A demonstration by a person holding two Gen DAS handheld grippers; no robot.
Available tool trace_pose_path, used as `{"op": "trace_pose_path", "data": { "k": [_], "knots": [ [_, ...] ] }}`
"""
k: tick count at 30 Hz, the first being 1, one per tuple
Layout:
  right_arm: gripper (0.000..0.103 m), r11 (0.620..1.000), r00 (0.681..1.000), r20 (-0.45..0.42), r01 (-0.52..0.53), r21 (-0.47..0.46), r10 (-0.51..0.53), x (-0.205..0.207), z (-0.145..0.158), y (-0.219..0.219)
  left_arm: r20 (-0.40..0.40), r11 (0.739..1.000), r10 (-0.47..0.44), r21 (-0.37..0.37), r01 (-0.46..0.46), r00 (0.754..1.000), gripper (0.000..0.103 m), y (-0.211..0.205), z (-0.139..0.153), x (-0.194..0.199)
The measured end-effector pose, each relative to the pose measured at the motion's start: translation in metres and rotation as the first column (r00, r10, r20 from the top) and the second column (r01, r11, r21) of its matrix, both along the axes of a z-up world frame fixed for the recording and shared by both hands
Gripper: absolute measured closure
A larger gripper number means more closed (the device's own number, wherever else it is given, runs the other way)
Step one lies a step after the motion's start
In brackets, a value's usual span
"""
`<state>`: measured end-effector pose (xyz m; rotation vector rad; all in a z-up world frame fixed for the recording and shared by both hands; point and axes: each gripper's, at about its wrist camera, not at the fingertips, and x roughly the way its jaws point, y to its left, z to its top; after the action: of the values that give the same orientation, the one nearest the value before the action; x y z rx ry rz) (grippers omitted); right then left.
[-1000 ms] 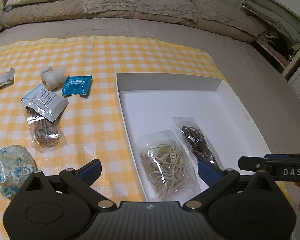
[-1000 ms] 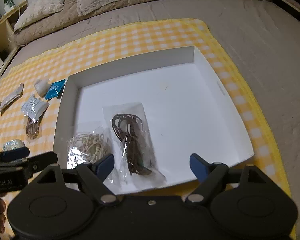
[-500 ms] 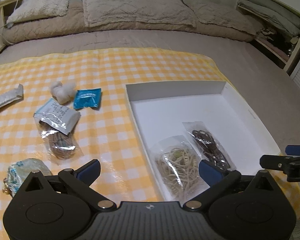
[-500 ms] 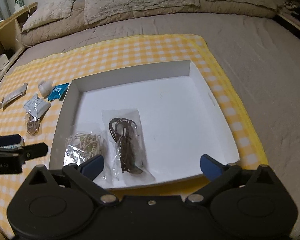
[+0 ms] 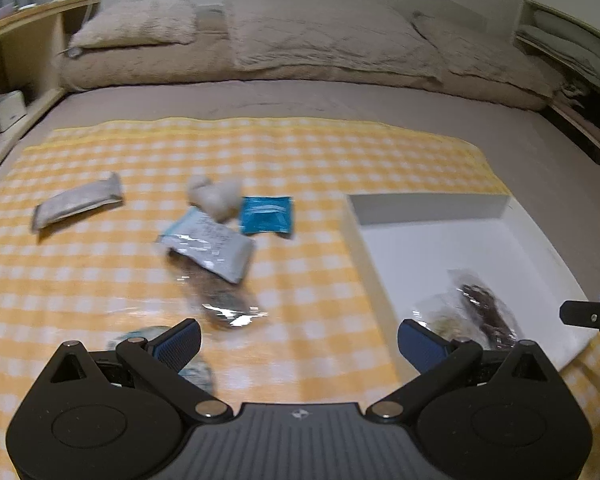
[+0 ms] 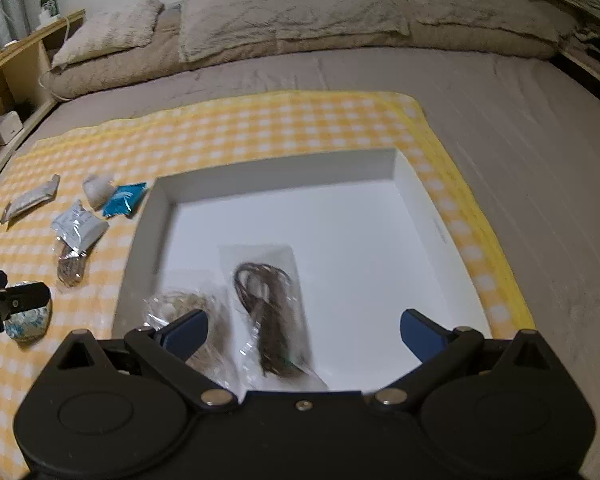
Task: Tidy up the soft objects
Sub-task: 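Grasp the blue-floral pouch with left tool while right tool grasps another brown-cord bag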
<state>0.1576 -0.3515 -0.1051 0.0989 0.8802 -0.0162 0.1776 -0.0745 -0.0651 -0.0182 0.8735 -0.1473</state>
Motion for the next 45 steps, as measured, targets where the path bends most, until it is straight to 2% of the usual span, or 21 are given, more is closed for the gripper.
{"op": "trace_pose_path", "data": {
  "k": [12, 19, 29, 35, 41, 45],
  "knots": [
    [0.0, 0.997, 0.995, 0.055, -0.082, 0.0, 0.082, 0.03, 0.013, 0.058, 0.015, 0.991, 0.122, 0.058, -0.122, 0.992, 0.0, 0.069, 0.003, 0.0],
    [0.0, 0.99, 0.987, 0.078, -0.142, 0.0, 0.142, 0.05, 0.017, 0.104, -0.03, 0.986, 0.161, 0.058, -0.159, 0.986, 0.0, 0.103, -0.01, -0.001],
    [0.0, 0.966, 0.962, 0.097, -0.258, 0.001, 0.257, 0.082, 0.013, 0.167, -0.036, 0.994, 0.08, 0.083, -0.077, 0.996, 0.0, 0.109, -0.032, -0.001],
    [0.0, 0.94, 0.937, 0.084, -0.34, 0.001, 0.339, 0.106, 0.002, 0.202, -0.02, 0.98, -0.074, 0.181, 0.077, 0.997, 0.0, 0.083, -0.045, 0.002],
    [0.002, 0.919, 0.919, 0.006, -0.395, -0.008, 0.395, 0.132, -0.026, 0.237, -0.072, 0.968, -0.117, 0.215, 0.13, 0.991, 0.0, 0.07, -0.061, 0.013],
    [0.006, 0.918, 0.915, -0.083, -0.392, 0.059, 0.396, 0.151, -0.048, 0.252, -0.099, 0.966, -0.12, 0.22, 0.139, 0.988, 0.0, 0.069, -0.069, 0.02]
  ]
}}
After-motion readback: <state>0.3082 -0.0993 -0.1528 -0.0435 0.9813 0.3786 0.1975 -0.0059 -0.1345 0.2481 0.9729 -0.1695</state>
